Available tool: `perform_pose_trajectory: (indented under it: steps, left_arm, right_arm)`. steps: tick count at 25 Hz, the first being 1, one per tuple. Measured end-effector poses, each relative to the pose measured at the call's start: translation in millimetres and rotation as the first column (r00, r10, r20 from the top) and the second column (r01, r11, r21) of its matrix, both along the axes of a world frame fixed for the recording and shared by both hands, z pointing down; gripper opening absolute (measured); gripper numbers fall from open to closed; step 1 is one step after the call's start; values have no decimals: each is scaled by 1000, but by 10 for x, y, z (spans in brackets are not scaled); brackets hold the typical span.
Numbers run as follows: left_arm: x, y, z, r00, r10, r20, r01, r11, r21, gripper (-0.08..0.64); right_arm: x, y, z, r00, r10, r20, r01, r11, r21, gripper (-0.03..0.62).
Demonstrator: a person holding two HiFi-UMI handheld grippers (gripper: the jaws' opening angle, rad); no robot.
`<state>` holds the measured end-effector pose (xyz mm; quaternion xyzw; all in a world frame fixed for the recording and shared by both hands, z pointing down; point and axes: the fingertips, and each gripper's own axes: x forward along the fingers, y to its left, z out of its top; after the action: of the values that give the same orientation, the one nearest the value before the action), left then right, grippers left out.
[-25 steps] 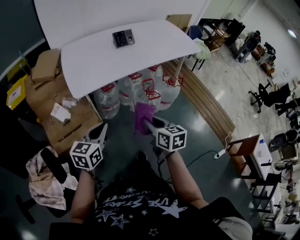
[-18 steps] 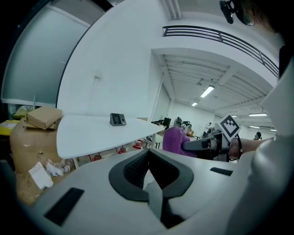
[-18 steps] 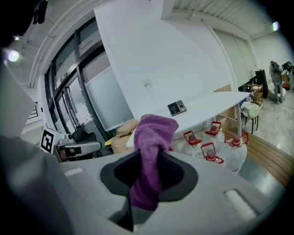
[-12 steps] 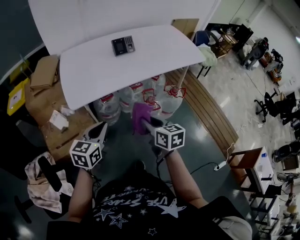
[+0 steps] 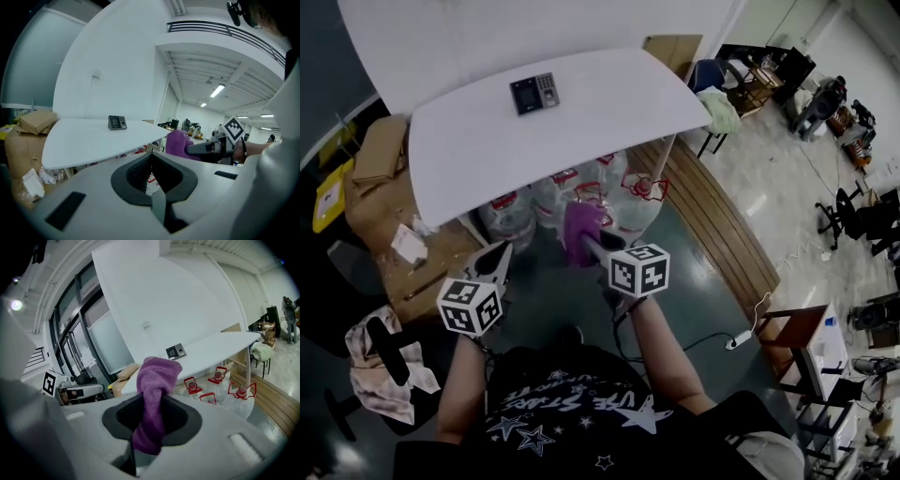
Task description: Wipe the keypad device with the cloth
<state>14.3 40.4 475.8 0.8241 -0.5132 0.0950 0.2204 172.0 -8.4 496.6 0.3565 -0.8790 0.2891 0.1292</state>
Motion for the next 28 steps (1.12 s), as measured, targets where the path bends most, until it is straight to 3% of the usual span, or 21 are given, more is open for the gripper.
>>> perform_pose_trajectory:
  steps: [6, 16, 28]
  left_arm:
    - [182, -108, 60, 1000, -19, -8, 19, 1000, -13, 9]
    - [-7, -383, 171, 998, -51, -29, 50, 998, -27, 9]
    - [-298, -1528, 226, 998, -5, -69, 3, 1000, -18, 9]
  right_arm:
    - [162, -133, 80, 1000, -15, -2, 15, 1000, -17, 98]
    - [-7, -379, 205, 999, -36, -17, 36, 999, -41, 98]
    - [-268, -1424, 183, 998, 6, -56, -8, 1000, -28, 98]
